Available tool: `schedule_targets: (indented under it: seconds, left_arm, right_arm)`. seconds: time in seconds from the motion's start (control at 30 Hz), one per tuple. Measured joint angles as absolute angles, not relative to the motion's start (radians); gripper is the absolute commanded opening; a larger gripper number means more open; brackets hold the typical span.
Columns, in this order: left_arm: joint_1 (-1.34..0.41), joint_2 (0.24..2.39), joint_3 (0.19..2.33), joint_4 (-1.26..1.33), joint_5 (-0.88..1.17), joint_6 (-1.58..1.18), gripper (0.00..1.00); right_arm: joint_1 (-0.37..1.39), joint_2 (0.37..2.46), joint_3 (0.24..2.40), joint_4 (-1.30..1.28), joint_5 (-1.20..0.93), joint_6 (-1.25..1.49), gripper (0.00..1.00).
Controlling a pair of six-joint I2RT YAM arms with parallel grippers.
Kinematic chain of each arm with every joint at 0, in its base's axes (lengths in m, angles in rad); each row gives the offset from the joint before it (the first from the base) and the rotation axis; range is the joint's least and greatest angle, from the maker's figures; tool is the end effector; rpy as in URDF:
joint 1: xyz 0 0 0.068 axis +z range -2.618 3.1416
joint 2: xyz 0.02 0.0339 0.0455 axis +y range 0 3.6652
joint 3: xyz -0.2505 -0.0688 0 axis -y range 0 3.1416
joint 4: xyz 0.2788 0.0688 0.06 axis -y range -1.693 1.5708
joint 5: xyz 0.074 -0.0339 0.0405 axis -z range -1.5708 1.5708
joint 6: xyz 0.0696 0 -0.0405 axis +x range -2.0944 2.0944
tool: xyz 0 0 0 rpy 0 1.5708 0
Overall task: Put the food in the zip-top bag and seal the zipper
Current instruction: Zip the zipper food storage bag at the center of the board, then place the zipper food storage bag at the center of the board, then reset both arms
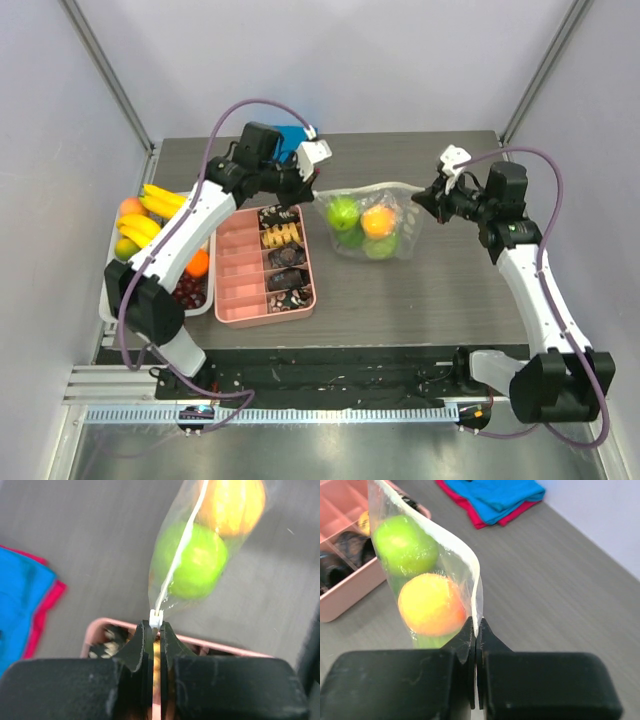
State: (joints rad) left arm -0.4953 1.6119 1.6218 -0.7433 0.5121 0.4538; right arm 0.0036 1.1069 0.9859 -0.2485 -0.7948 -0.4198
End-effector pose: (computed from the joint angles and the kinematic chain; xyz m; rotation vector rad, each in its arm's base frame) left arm 0.3432 -0.2242 0.3364 1.2602 1.8799 -0.6091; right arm 0.3062 0.0508 0.3191 -0.8750 1.6338 0.4794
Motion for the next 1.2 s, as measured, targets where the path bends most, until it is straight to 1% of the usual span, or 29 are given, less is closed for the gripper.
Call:
schedule_targets:
  seconds: [0.13,0.23,0.3,0.4,0.43,0.47,0.5,0.57,0.6,0.67,0.7,0.73,0.77,0.83,0.9,0.93,0.97,1.0,1.03,1.1,1.2]
  left_arm:
    - [-0.492,1.728,1.744,-0.687,0.492,0.446,0.0]
    - [-0.492,1.783,1.765,-0.663,0.492,0.445,0.0]
    - [-0.498,1.802,1.754,-0.659,0.492,0.448,0.0]
    - [-0.523,1.8,1.686,-0.654,0.493,0.469,0.0]
    - [-0.535,1.793,1.649,-0.648,0.493,0.48,0.0]
    - [-0.554,1.785,1.609,-0.654,0.493,0.488,0.0]
    - [-0.573,1.777,1.576,-0.657,0.492,0.497,0.0]
    - [-0.616,1.769,1.531,-0.676,0.49,0.505,0.0]
    - [-0.643,1.765,1.51,-0.685,0.488,0.506,0.0]
    - [-0.693,1.76,1.481,-0.704,0.488,0.505,0.01]
    - [-0.72,1.755,1.465,-0.71,0.489,0.503,0.04]
    - [-0.743,1.748,1.449,-0.716,0.49,0.501,0.04]
    - [-0.762,1.74,1.432,-0.72,0.492,0.499,0.06]
    - [-0.785,1.717,1.398,-0.735,0.494,0.495,0.13]
    - [-0.783,1.691,1.375,-0.752,0.492,0.488,0.28]
    - [-0.778,1.676,1.366,-0.759,0.491,0.484,0.37]
    - [-0.776,1.665,1.362,-0.766,0.491,0.484,0.57]
    - [-0.773,1.648,1.361,-0.777,0.492,0.477,0.81]
    - [-0.77,1.63,1.361,-0.786,0.494,0.478,0.99]
    - [-0.768,1.59,1.362,-0.805,0.502,0.475,1.0]
    - [-0.766,1.511,1.37,-0.846,0.509,0.452,1.0]
  right_arm:
    - [-0.017,1.192,1.031,-0.188,-0.795,-0.458,0.01]
    - [-0.022,1.202,1.019,-0.189,-0.803,-0.54,0.02]
    - [-0.022,1.19,0.992,-0.206,-0.813,-0.616,0.05]
    - [-0.022,1.155,0.909,-0.288,-0.822,-0.763,0.13]
    - [-0.022,1.14,0.879,-0.327,-0.823,-0.811,0.25]
    - [-0.022,1.122,0.849,-0.38,-0.823,-0.865,0.35]
    - [-0.022,1.106,0.828,-0.423,-0.825,-0.9,0.53]
    - [-0.022,1.076,0.804,-0.509,-0.823,-0.957,0.69]
    - [-0.022,1.057,0.797,-0.554,-0.823,-0.987,0.81]
    - [-0.022,1.023,0.797,-0.633,-0.822,-1.031,0.87]
    - [-0.022,1.011,0.798,-0.667,-0.82,-1.05,0.95]
    - [-0.022,0.994,0.803,-0.723,-0.817,-1.076,1.0]
    - [-0.022,0.985,0.811,-0.773,-0.814,-1.095,1.0]
    - [-0.022,0.974,0.842,-0.896,-0.812,-1.158,1.0]
    - [-0.022,0.959,0.87,-1.003,-0.812,-1.209,1.0]
    - [-0.022,0.946,0.882,-1.05,-0.813,-1.227,1.0]
    - [-0.022,0.928,0.892,-1.09,-0.813,-1.237,1.0]
    - [-0.022,0.908,0.902,-1.12,-0.814,-1.24,1.0]
    - [-0.022,0.888,0.912,-1.146,-0.816,-1.238,1.0]
    - [-0.022,0.854,0.928,-1.169,-0.822,-1.221,1.0]
    - [-0.021,0.828,0.958,-1.153,-0.828,-1.11,1.0]
